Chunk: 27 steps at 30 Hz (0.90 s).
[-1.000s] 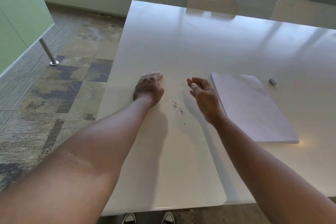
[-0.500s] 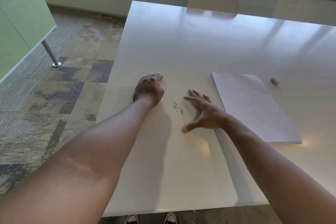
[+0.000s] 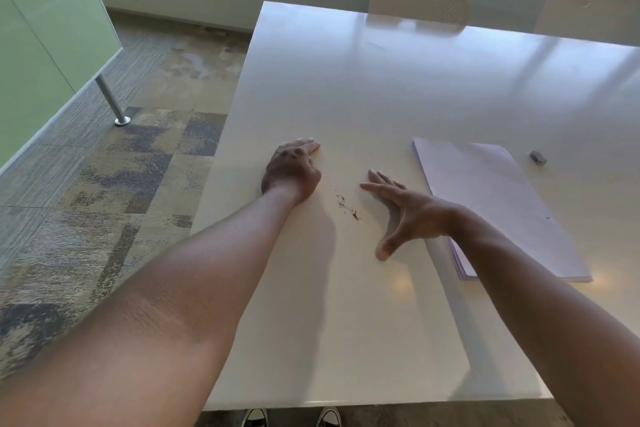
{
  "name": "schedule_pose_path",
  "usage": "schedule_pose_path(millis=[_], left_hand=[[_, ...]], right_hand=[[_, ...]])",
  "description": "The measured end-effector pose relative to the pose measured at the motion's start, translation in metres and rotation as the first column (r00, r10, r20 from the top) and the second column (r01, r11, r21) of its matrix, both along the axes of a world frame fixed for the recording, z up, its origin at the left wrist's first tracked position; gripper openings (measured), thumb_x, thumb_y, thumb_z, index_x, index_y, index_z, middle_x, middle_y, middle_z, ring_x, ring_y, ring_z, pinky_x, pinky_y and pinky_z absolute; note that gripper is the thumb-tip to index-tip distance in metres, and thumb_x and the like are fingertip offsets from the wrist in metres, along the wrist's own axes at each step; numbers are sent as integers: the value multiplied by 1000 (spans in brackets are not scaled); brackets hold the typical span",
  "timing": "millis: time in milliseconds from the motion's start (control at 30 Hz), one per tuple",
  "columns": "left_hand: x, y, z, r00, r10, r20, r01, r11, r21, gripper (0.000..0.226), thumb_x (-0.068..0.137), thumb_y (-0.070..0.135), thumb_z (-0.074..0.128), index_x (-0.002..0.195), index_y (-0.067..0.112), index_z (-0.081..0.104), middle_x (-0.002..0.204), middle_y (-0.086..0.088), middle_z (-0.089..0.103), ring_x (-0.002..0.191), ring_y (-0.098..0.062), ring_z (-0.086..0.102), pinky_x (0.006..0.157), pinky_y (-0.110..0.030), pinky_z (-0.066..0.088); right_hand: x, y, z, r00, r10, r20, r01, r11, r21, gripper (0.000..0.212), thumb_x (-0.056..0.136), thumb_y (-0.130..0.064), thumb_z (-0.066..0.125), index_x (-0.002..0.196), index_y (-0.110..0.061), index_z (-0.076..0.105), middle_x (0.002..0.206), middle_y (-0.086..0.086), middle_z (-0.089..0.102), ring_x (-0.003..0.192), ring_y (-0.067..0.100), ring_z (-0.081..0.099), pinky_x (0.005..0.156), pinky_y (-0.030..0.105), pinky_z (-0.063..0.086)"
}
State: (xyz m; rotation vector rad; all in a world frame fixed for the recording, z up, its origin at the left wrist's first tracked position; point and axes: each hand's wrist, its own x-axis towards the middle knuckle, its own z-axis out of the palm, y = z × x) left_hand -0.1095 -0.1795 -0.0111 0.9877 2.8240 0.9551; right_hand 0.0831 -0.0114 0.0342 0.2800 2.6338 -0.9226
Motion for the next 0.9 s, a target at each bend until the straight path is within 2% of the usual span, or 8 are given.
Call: schedule_pose_path(millis=[133,233,300,367,467,567,667,900], left_hand=[[0,1,-2,1000,1,0,-1,1000,1,52,98,13,39,145,21,59,155,7,51,144,-16,40,120,-26,26],[-2,1,-4,1000,2,-5,-2,1000,6,52,98,13,39,145,21,59,155,6,51,145,-15,39,121,-26,25],[-2,1,-3,1000,1,-8,-1,1000,6,52,98,14,39,145,21,58,155,6,51,145,-15,39,121,-26,25],[-2,1,-3,1000,-6,-7,6,1000,1,52,98,13,39,145,21,58,155,6,50,145,-15,39,121,-26,25],[-1,1,-2,1000,1,1,-1,1000,8,52,98,13,39,145,22,59,155,7,50,145,-16,39,121,-26,26],[-1,0,-2,1000,3,-4,-3,1000,2,52,98,14,39,145,22,59,155,7,50,145,-15,39,121,-26,26],[0,2,-2,1000,0,-5,0,1000,4,52,98,13,39,145,21,59,155,7,51,145,-15,40,121,-26,26],[0,1,0,1000,-5,-8,5,1000,-7,53,96,11,39,145,19,59,155,2,51,145,-17,40,122,-28,25]], right_hand=[[-5,-2,-10,981,-130,-143,132,991,6,107,56,-49,91,149,-36,39,162,-23,8,147,-10,0,122,23,4],[-12,-9,-18,946,-190,-263,217,973,76,70,83,-53,70,145,-33,45,161,-21,15,149,-3,5,120,19,5],[-13,-9,-15,953,-214,-215,228,973,41,82,76,-63,71,147,-37,41,161,-24,15,149,-2,5,120,21,4],[-10,-5,-8,974,-191,-121,192,981,3,116,49,-73,80,150,-42,33,160,-30,10,148,-4,2,123,26,4],[-7,2,-6,989,-133,-67,132,991,-21,131,38,-62,90,152,-43,29,159,-32,4,146,-8,-4,121,25,1],[-11,-8,-14,952,-230,-202,233,972,-9,96,64,-49,88,147,-34,43,160,-24,17,148,-5,7,120,20,6],[-14,-17,-26,869,-339,-359,366,931,5,52,90,-44,67,138,-27,55,158,-17,31,147,-1,21,117,17,13],[-16,-53,-27,820,-456,-345,460,885,-78,49,103,-44,41,144,-17,48,162,-2,28,148,17,26,121,35,21]])
